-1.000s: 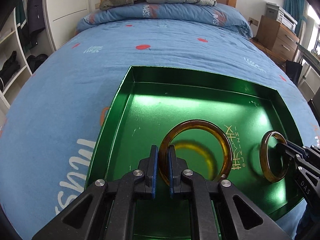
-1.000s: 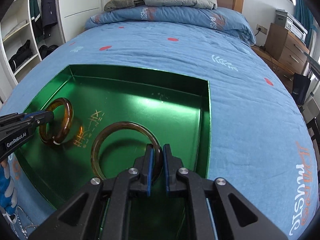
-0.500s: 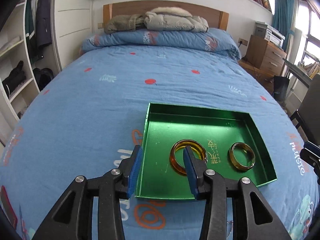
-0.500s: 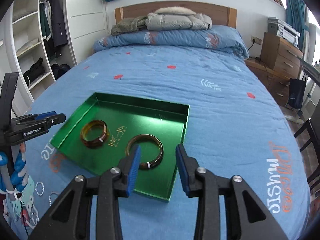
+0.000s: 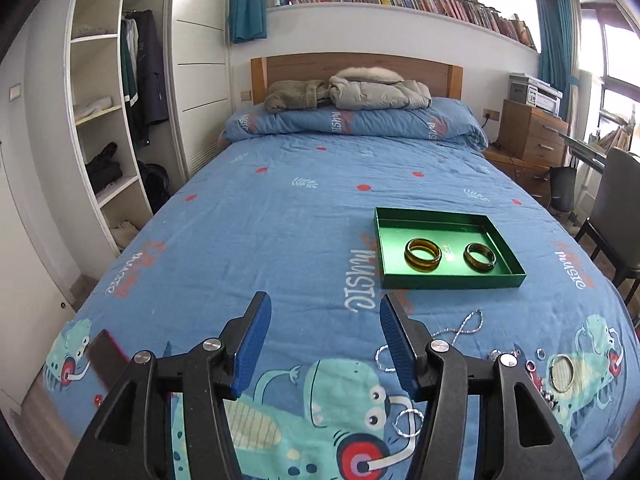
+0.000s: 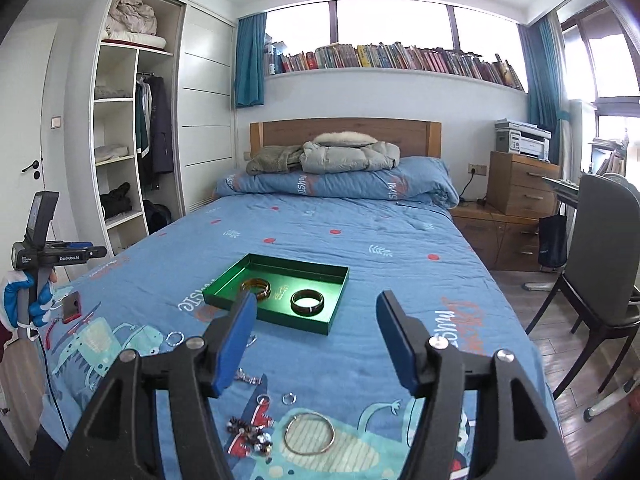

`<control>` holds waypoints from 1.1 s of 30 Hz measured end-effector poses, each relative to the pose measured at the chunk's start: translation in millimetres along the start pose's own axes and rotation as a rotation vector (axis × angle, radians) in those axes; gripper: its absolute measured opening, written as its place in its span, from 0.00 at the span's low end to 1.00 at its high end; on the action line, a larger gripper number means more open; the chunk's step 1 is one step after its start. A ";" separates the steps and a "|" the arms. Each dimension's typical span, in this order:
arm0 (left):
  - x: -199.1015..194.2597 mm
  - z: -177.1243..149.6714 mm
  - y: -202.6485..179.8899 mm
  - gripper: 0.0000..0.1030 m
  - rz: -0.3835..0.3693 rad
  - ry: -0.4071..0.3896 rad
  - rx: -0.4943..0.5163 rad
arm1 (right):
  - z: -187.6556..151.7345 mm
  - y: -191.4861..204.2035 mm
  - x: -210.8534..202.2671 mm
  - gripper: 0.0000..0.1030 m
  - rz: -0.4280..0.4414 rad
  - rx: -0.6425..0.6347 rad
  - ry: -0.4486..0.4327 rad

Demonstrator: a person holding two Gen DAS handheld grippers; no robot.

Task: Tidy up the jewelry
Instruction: 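Lift both open tools away from the tray toward remaining jewelry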

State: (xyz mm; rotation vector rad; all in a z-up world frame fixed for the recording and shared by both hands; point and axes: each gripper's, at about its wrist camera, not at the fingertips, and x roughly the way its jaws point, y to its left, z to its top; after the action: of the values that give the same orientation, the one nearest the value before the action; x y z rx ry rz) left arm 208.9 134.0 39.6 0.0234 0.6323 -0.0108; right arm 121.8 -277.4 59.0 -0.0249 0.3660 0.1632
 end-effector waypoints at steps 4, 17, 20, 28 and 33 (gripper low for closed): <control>-24.4 -32.8 1.8 0.69 -0.014 0.000 -0.004 | -24.5 10.8 -26.8 0.59 0.009 0.020 0.029; -18.6 -127.3 -36.8 0.77 -0.094 0.099 0.018 | -116.3 30.9 -13.0 0.59 0.075 0.110 0.234; -8.8 -143.7 -43.4 0.77 -0.087 0.122 -0.004 | -139.0 29.7 2.3 0.59 0.086 0.129 0.290; 14.7 -166.5 -62.8 0.77 -0.031 0.147 0.018 | -176.8 28.2 39.7 0.59 0.105 0.133 0.387; 37.0 -168.3 -69.6 0.77 -0.041 0.186 0.011 | -186.0 27.8 65.8 0.59 0.140 0.133 0.427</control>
State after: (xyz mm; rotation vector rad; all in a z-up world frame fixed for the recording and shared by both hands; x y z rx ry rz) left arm 138.1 68.5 -119.3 0.0218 0.8192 -0.0525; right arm 112.0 -249.8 -138.0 0.0995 0.8047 0.2730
